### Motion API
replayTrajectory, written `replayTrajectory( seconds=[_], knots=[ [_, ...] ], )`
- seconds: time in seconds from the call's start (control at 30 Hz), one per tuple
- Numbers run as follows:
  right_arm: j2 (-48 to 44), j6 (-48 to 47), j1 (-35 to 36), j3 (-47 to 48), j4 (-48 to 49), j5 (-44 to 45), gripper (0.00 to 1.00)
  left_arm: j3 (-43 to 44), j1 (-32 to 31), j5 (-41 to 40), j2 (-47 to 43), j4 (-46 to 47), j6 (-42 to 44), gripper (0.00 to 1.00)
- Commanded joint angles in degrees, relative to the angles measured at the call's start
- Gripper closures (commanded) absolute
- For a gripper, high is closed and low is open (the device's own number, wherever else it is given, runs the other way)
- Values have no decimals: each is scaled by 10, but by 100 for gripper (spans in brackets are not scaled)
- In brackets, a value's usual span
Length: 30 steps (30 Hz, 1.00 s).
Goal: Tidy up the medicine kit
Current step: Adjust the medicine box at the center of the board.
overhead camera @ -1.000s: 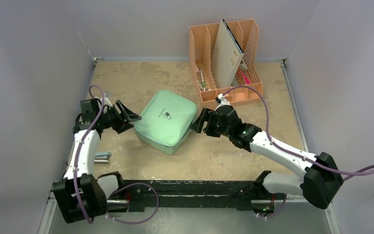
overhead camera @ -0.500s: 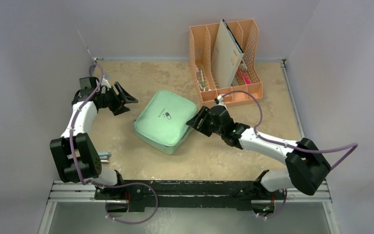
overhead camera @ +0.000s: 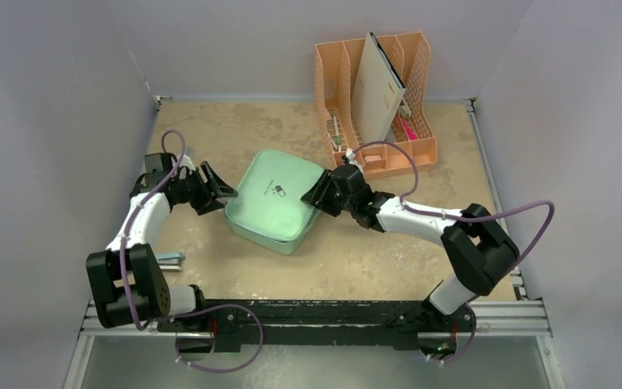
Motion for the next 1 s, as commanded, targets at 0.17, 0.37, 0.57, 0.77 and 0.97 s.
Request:
replayTrajectory(
  seconds=[0.17,0.37,0.57,0.77,0.97],
  knots=[
    [27,-135,-3,77,-24,-37,56,-72,-49,-13,-128,6,-64,41],
    [38,-238,-12,139,-93,-16,54,-106,-60,-10,-192,54,-132,39],
    [-11,-273,-14,170,-155,34,47,-47,-60,-101,-176,-17,-103,32],
    [-52,-282,-14,173,-208,40,37,-20,-52,-200,-174,-52,-153,31],
    [-80,-276,-11,161,-225,5,35,-53,-18,-231,-189,-55,-234,33]
  ],
)
